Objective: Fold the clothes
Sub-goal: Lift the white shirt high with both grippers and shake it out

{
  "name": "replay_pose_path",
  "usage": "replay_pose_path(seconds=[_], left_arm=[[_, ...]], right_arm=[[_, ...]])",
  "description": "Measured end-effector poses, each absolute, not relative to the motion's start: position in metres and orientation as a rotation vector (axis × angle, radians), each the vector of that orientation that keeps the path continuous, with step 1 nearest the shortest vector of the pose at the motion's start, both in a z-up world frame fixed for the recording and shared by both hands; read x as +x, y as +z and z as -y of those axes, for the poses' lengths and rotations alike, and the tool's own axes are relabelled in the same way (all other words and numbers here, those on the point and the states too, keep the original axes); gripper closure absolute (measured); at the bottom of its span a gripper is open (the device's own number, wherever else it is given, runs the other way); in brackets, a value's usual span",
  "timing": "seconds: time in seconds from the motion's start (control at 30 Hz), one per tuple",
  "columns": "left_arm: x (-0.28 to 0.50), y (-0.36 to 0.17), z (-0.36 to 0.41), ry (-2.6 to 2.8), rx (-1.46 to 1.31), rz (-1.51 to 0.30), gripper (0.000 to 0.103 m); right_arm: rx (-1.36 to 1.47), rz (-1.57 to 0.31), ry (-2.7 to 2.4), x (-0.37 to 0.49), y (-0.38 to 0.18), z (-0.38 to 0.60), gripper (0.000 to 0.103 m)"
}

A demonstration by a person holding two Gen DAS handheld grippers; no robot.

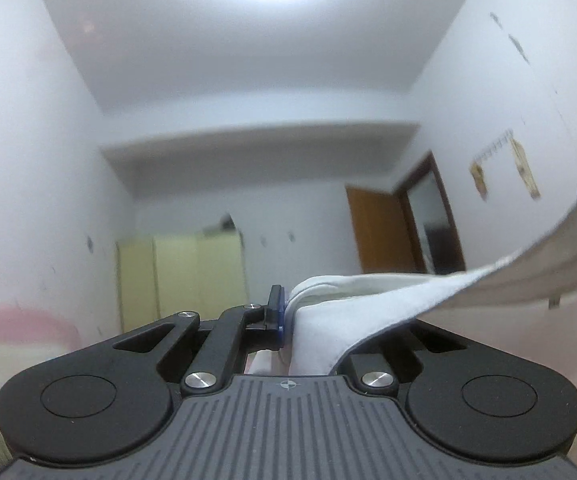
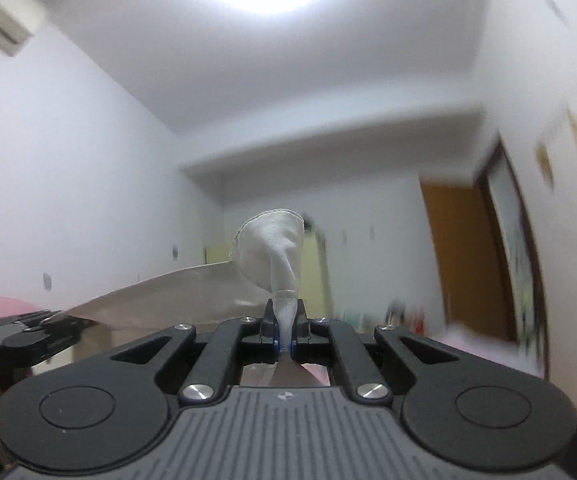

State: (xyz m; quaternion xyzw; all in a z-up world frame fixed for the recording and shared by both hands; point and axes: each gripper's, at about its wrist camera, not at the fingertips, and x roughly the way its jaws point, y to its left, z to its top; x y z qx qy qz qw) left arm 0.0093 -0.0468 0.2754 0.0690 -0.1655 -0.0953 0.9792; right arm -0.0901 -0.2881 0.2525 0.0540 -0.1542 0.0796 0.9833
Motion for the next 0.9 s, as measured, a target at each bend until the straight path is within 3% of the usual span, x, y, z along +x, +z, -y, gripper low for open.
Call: replay_pose_path(seconds=[0.13,0.3,0.6,0.9], left_arm=[[-0.009,0.318,0.042,-0.161,0.144,0.41,0.097],[-0.031,0.334,0.04,-0.141,0.172,0.472,0.097],[-0.022,0.321,0.045,-0.127,0.228,0.486,0.097],[0.037,0.289,0.05,-0.111,0.254,0.355,0.097]], right_arm=[[-0.008,0.475,0.122,-0.12,0.3,0.259,0.099],[-0.052,0.542,0.07,-0.124,0.325,0.243,0.099],[-0.031,0.54,0.071,-0.113,0.329,0.253,0.099],[-0.026,0.426,0.063,-0.042,0.309,0.254,0.099]])
